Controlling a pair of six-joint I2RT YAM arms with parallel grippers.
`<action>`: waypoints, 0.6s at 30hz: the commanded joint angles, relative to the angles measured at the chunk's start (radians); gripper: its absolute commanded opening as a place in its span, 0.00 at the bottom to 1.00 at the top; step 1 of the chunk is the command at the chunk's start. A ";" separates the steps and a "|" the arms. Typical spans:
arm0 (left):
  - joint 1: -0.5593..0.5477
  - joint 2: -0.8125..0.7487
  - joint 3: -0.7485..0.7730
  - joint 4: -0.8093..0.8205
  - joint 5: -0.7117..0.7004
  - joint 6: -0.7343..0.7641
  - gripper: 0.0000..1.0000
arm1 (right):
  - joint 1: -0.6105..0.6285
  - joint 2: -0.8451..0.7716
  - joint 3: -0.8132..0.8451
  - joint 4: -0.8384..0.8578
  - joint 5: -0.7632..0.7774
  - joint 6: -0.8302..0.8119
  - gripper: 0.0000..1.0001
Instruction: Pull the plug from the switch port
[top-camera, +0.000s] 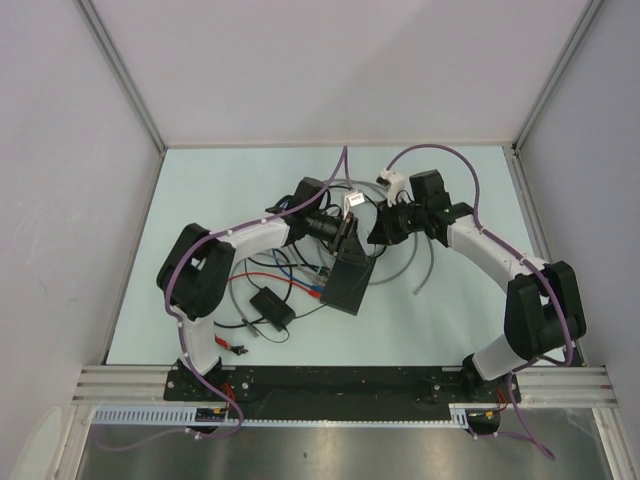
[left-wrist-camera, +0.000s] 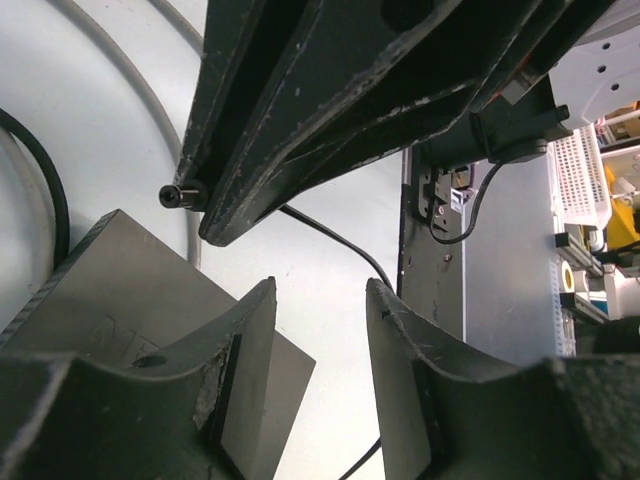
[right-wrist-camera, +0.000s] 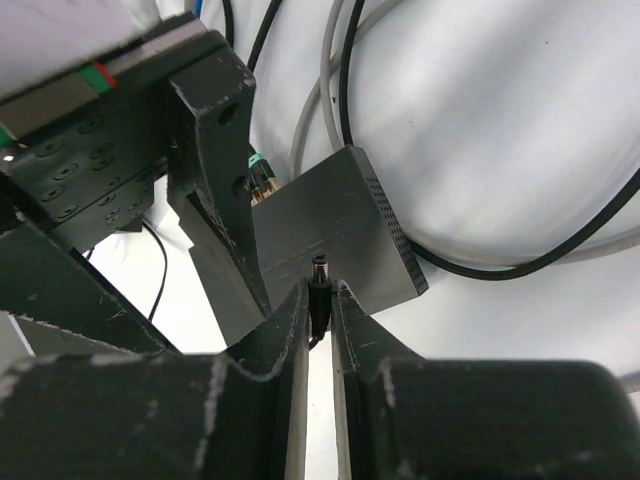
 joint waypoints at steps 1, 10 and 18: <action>-0.005 -0.003 0.053 0.013 -0.059 -0.010 0.45 | 0.012 0.013 0.037 0.027 0.038 -0.016 0.00; -0.001 0.028 0.024 0.111 0.041 -0.131 0.56 | 0.047 0.022 0.037 0.024 0.087 -0.042 0.00; -0.014 0.040 0.047 0.076 -0.011 -0.111 0.55 | 0.051 0.017 0.037 0.064 0.108 0.010 0.00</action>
